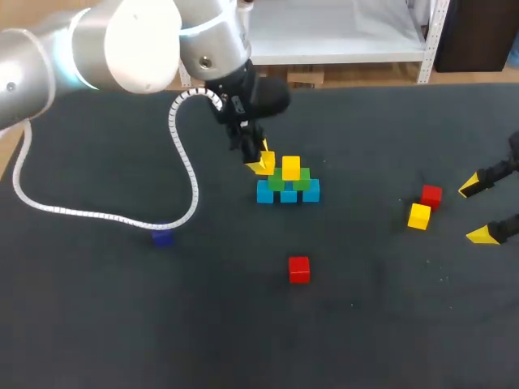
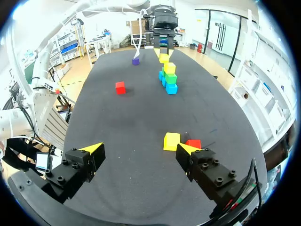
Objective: Place the blue cubes, place green cubes on the blue cubes, place the yellow cubes on the green cubes, then place the red cubes on the yellow cubes, and place purple cube on the red cubes.
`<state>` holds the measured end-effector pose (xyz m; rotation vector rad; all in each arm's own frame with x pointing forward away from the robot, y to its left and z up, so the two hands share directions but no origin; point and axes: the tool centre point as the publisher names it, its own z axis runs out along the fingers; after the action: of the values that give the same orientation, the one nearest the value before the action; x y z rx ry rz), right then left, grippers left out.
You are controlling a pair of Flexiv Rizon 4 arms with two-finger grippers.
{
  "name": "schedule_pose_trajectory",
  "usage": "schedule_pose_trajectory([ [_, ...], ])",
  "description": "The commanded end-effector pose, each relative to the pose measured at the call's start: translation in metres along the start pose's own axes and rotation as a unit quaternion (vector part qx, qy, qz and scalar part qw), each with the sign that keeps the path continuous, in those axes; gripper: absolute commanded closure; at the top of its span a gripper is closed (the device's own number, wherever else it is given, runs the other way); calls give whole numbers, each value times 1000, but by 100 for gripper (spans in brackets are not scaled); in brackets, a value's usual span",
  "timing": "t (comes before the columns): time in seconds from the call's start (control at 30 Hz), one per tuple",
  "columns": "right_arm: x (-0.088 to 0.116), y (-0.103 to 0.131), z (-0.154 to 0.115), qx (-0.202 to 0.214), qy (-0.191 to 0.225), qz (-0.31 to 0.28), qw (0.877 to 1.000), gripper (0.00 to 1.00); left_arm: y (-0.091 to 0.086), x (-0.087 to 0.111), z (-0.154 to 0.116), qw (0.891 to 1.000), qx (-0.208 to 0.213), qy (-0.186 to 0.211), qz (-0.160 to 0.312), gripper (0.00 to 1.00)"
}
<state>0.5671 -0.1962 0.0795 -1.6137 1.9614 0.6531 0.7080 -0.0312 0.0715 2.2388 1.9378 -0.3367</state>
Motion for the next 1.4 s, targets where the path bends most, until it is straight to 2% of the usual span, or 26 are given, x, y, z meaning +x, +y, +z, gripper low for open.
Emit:
schedule_pose_trajectory([
  [0.03,0,0,0,0,-1,-1,1000,0,8,-2,3,1000,5,6,-8,100],
  [0.63,0,0,0,0,-1,-1,1000,0,14,0,11,999,5,17,-40,100],
  [1.4,0,0,0,0,-1,-1,1000,0,13,-5,14,999,4,16,-36,100],
])
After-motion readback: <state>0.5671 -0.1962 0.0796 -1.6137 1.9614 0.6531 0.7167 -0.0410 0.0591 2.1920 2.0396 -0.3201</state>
